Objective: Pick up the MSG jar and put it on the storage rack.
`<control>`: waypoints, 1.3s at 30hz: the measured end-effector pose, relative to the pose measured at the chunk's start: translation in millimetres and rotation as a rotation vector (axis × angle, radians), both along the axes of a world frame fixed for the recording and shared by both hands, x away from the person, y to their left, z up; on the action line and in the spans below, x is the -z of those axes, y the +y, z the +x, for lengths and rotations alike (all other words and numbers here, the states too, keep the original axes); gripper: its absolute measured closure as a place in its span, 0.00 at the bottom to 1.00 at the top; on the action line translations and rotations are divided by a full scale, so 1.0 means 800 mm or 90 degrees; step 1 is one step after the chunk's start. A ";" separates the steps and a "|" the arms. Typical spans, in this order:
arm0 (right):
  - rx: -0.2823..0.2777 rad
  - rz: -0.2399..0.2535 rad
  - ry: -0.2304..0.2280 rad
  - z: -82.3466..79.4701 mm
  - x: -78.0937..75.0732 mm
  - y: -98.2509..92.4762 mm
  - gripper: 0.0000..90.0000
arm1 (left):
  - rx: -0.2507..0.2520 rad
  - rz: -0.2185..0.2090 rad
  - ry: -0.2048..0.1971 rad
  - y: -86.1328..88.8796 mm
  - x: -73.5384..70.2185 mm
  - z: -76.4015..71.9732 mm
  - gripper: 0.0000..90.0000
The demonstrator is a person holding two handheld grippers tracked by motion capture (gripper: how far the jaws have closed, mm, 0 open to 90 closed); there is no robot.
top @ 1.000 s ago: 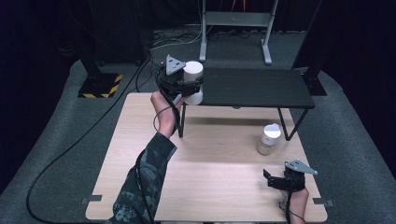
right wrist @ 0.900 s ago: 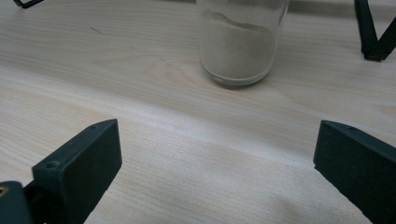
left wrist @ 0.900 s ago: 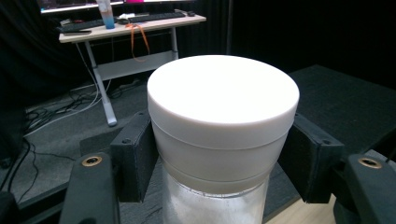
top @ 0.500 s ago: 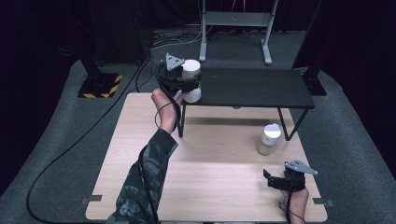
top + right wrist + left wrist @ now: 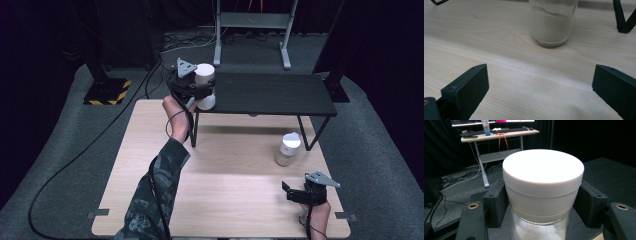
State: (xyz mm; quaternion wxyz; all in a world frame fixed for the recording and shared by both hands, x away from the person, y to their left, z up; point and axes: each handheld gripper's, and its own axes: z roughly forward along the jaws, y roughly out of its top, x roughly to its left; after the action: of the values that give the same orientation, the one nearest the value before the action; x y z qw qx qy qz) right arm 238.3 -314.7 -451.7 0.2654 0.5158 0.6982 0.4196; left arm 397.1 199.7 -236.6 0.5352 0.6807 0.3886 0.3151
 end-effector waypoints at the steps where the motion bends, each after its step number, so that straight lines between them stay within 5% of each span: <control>1: 0.000 0.000 0.000 0.000 0.000 0.000 0.00 | 0.000 0.001 0.001 0.000 -0.001 0.000 0.38; 9: 0.000 -0.002 0.000 0.000 0.000 0.001 0.00 | -0.004 0.009 0.005 -0.002 -0.005 -0.002 0.36; 14: 0.001 -0.003 0.000 0.000 0.000 0.001 0.00 | -0.006 -0.004 0.019 0.006 -0.010 -0.008 0.19; 20: 0.003 -0.004 -0.001 -0.001 0.000 0.002 0.00 | -0.005 0.044 0.044 0.006 -0.020 -0.022 0.01; 24: 0.003 -0.007 0.000 -0.001 0.000 0.003 0.00 | 0.020 0.083 0.069 0.010 -0.023 -0.029 0.00; 33: 0.004 -0.010 0.000 0.000 -0.001 0.004 0.00 | 0.066 0.145 0.111 0.020 0.013 -0.051 0.00; 39: 0.004 -0.014 0.001 0.000 -0.001 0.005 0.00 | 0.094 0.157 0.144 0.040 0.043 -0.065 0.00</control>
State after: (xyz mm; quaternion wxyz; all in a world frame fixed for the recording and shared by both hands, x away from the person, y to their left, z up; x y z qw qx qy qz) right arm 238.2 -310.4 -450.6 0.2721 0.5154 0.7012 0.4106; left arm 345.0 231.4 -270.6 0.4221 0.7989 0.3539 0.2414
